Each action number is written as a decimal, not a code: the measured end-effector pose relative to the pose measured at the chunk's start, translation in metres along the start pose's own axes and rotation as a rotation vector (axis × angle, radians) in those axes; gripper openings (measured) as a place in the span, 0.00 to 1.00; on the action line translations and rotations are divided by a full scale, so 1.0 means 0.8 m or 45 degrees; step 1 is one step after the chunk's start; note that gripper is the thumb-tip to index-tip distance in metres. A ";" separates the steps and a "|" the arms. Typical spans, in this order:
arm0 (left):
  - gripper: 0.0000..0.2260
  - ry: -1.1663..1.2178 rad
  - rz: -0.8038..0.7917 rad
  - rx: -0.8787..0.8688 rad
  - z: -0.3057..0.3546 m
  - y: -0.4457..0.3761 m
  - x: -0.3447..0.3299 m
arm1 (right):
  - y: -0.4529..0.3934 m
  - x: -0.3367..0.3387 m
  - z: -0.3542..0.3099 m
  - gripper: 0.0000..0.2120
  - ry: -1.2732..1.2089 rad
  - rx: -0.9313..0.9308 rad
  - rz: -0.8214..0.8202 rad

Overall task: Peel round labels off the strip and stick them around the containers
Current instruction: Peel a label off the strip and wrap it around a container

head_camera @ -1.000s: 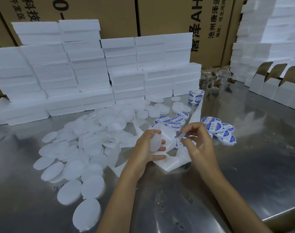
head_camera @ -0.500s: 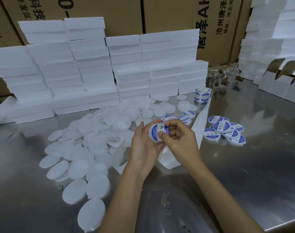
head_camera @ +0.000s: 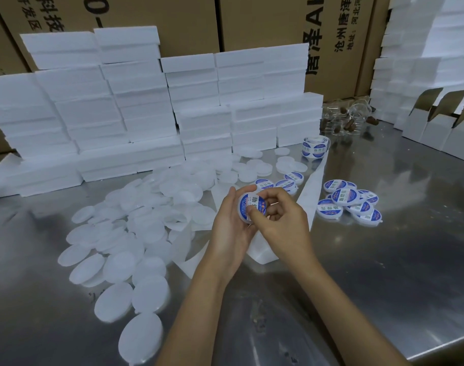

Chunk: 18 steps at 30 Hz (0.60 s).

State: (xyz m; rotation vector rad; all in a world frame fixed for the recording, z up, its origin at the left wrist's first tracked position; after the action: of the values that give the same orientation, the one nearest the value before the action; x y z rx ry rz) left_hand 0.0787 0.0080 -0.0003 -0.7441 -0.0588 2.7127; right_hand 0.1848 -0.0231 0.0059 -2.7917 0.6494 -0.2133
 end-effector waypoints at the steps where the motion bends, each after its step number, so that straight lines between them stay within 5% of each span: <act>1: 0.19 -0.028 -0.018 -0.020 0.002 0.001 -0.002 | 0.001 0.001 0.000 0.12 0.012 0.000 0.007; 13: 0.14 -0.165 -0.045 -0.117 0.003 0.003 -0.018 | 0.015 0.000 -0.006 0.16 0.288 0.083 0.203; 18: 0.14 -0.085 0.012 -0.131 0.010 0.007 -0.014 | 0.011 0.007 0.000 0.38 0.321 0.003 0.246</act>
State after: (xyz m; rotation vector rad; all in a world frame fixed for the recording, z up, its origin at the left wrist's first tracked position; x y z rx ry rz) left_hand 0.0823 -0.0006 0.0113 -0.6839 -0.2124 2.7602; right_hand 0.1864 -0.0331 0.0037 -2.6997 0.9700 -0.5312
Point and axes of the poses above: each hand's wrist, its own y-axis away from the middle knuckle, its own x-axis out of the back of the hand, z = x × y, the point moved 4 cm from there along -y, towards the middle knuckle, and after that the axes turned 8 degrees about -x, right-handed, at the moved point
